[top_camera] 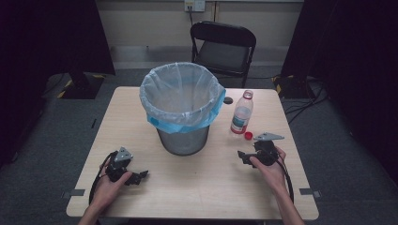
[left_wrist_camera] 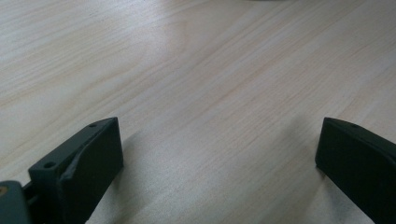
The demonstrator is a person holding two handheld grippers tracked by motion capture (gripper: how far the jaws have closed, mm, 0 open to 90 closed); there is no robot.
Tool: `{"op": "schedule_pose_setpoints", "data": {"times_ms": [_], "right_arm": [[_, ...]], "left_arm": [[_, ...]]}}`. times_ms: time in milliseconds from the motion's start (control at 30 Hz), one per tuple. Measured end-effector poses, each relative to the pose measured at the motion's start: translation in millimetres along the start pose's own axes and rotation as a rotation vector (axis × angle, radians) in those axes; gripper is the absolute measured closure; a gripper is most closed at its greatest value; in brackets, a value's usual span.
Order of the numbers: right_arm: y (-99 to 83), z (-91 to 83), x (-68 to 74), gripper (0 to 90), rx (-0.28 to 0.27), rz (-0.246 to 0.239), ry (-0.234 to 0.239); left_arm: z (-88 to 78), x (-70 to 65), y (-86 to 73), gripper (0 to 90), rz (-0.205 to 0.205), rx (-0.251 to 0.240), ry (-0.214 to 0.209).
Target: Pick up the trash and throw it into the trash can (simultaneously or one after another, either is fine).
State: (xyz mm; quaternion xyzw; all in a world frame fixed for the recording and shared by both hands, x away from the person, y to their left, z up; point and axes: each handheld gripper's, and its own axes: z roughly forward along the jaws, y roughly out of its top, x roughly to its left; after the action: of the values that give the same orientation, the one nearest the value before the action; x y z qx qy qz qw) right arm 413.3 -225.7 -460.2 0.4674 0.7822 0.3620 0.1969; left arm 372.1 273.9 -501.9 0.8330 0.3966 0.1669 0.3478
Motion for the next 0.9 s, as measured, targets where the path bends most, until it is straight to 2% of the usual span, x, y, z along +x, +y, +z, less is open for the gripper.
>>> {"op": "schedule_pose_setpoints", "data": {"times_ms": [167, 367, 467, 567, 600, 800, 900], "right_arm": [[15.1, 1.3, -9.1, 17.1, -0.017, -0.004, -0.019], [35.6, 5.2, -19.7, 15.6, -0.032, -0.011, -0.015], [46.1, 9.8, -23.8, 18.4, -0.041, -0.014, 0.007], [56.4, 17.1, -26.2, 16.9, -0.043, -0.025, -0.001], [59.2, 19.8, -27.0, 15.3, -0.044, -0.015, -0.005], [66.2, 35.9, -32.1, 14.0, -0.048, -0.004, -0.008], [67.2, 44.4, -34.2, 16.7, -0.041, 0.003, -0.015]], "left_arm": [[0.0, 0.0, 0.0, 0.2, 0.000, 0.000, 0.000], [0.0, 0.0, 0.0, 0.2, 0.000, 0.000, 0.000], [0.0, 0.0, 0.0, 0.2, 0.000, 0.000, 0.000], [0.1, -0.1, 0.0, 0.2, 0.000, -0.001, 0.000], [0.1, -0.1, 0.0, 0.2, 0.000, -0.001, 0.000], [-0.1, -0.1, 0.1, 0.2, 0.001, 0.002, 0.004], [-0.1, -0.2, 0.1, 0.2, -0.001, 0.002, 0.004]]}}
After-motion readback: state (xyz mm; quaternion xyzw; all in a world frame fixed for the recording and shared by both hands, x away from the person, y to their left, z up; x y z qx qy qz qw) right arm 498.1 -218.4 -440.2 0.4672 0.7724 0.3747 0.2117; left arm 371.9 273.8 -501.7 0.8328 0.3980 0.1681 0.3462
